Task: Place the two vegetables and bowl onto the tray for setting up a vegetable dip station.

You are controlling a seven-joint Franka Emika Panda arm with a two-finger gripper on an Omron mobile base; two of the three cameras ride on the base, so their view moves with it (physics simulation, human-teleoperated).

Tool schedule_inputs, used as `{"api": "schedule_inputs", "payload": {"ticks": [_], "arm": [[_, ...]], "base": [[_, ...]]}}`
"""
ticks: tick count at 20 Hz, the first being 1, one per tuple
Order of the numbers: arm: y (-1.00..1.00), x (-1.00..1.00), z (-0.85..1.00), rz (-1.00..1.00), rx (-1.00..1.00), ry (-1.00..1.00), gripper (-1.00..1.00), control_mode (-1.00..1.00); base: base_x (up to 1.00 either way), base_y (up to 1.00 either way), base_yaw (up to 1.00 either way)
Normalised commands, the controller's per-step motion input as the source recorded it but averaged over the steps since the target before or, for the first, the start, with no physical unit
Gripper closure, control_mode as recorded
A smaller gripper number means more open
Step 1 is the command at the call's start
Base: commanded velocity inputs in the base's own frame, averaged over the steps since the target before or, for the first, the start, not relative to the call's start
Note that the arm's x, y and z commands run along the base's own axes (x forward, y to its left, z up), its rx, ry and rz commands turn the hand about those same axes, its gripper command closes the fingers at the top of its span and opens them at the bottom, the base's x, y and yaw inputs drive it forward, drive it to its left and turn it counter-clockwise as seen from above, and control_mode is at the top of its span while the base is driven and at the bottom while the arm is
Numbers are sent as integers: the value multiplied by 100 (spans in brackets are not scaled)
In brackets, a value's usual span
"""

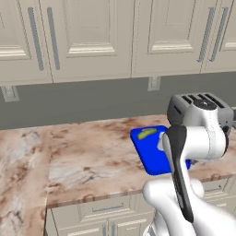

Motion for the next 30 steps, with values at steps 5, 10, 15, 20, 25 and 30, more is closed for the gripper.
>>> {"api": "schedule_inputs", "payload": {"ticks": [5,10,15,20,25,30], "arm": [[0,-16,17,17,0,2,-100,-100],[0,0,3,19,0,1,-100,-100],[4,0,6,15,-1,0,-100,-100],[4,0,15,8,0,0,-100,-100],[0,0,13,8,0,0,-100,-100],[9,0,5,5,-5,0,-100,-100]], "base": [[0,0,0],[0,0,0],[0,0,0],[0,0,0],[0,0,0],[0,0,0]]}}
